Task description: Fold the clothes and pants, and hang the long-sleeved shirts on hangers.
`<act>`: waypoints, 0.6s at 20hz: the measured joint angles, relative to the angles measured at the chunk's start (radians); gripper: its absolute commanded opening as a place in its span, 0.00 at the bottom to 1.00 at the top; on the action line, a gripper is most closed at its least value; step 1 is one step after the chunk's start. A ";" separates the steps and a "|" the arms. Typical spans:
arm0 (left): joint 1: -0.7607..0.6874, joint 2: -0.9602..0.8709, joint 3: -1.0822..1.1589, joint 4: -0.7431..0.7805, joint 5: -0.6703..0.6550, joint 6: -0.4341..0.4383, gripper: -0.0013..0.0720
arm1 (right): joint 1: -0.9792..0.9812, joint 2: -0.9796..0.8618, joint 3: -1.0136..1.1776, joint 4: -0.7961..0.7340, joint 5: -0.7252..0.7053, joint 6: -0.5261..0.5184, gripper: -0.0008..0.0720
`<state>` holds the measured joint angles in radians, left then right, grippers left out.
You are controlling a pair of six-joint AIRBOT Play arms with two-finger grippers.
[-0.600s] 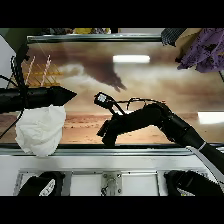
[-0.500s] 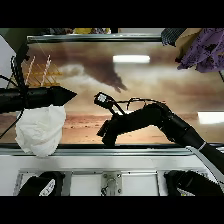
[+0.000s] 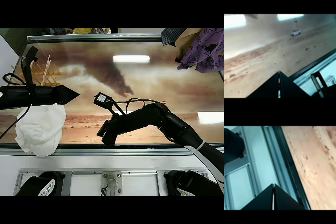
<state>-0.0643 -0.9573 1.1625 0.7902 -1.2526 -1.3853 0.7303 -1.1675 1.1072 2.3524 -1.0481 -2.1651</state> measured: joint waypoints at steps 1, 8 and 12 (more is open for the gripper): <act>0.000 -0.023 0.000 0.000 0.000 0.000 0.05 | 0.000 0.000 0.000 0.000 0.000 0.000 0.04; 0.000 -0.232 0.000 0.001 0.004 0.003 0.05 | 0.000 0.000 0.000 0.000 0.000 0.000 0.04; 0.022 -0.373 0.000 -0.036 -0.002 0.011 0.05 | 0.000 0.000 0.000 0.000 0.001 0.000 0.04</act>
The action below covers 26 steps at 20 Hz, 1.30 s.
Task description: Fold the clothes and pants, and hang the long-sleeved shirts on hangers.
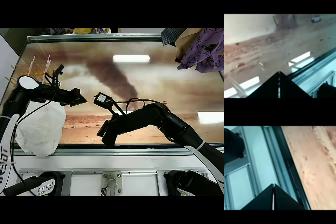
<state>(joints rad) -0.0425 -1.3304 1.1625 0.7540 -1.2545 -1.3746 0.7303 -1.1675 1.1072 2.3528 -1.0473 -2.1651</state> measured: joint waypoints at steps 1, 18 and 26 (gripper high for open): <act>0.013 -0.024 0.000 -0.029 -0.003 0.003 0.05 | 0.000 0.000 0.000 0.000 0.000 0.000 0.04; 0.149 0.177 -0.002 0.794 0.032 -0.180 0.96 | -0.012 0.000 0.000 -0.008 0.002 0.000 0.04; 0.105 -0.078 -0.003 0.842 0.014 -0.223 0.15 | -0.223 0.037 0.000 -0.019 0.007 0.089 0.04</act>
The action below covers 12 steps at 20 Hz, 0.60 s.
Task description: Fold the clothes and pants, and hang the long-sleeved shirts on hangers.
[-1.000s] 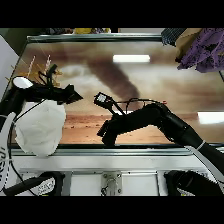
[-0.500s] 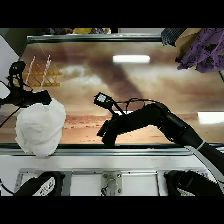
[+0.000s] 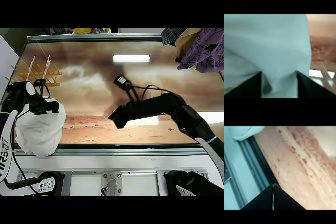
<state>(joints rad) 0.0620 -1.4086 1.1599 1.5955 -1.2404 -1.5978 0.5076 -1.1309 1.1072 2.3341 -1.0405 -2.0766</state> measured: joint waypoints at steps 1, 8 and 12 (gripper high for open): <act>-0.019 -0.014 0.002 0.003 0.003 -0.004 0.05 | -0.046 0.014 0.000 0.000 0.000 0.004 0.04; -0.283 0.052 0.264 -0.144 0.038 0.009 0.05 | -0.467 0.169 0.001 0.000 0.002 0.037 0.04; -0.546 0.111 0.439 -0.209 0.104 0.031 0.05 | -0.712 0.237 0.001 0.000 0.000 0.104 0.04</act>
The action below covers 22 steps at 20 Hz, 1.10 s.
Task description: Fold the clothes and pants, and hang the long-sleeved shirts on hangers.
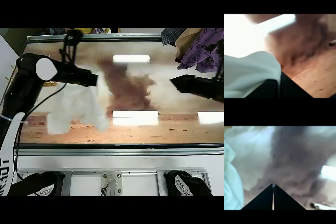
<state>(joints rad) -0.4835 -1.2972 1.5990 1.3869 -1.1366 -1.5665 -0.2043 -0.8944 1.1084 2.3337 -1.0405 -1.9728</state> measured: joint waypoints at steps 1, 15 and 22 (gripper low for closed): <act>-0.061 0.004 0.027 -0.005 0.010 0.007 0.05 | -0.042 0.009 0.000 0.000 -0.003 0.011 0.04; -0.162 -0.120 0.033 -0.028 0.014 -0.041 0.95 | -0.169 0.031 -0.011 -0.060 -0.105 0.055 0.90; 0.011 -0.196 -0.291 -0.304 0.093 -0.084 0.95 | -0.170 0.031 -0.199 -0.210 -0.126 0.071 0.90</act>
<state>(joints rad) -0.4721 -1.4929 1.3075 1.0828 -1.0439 -1.6505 -0.3744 -0.8635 0.9092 2.1239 -1.1667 -1.9015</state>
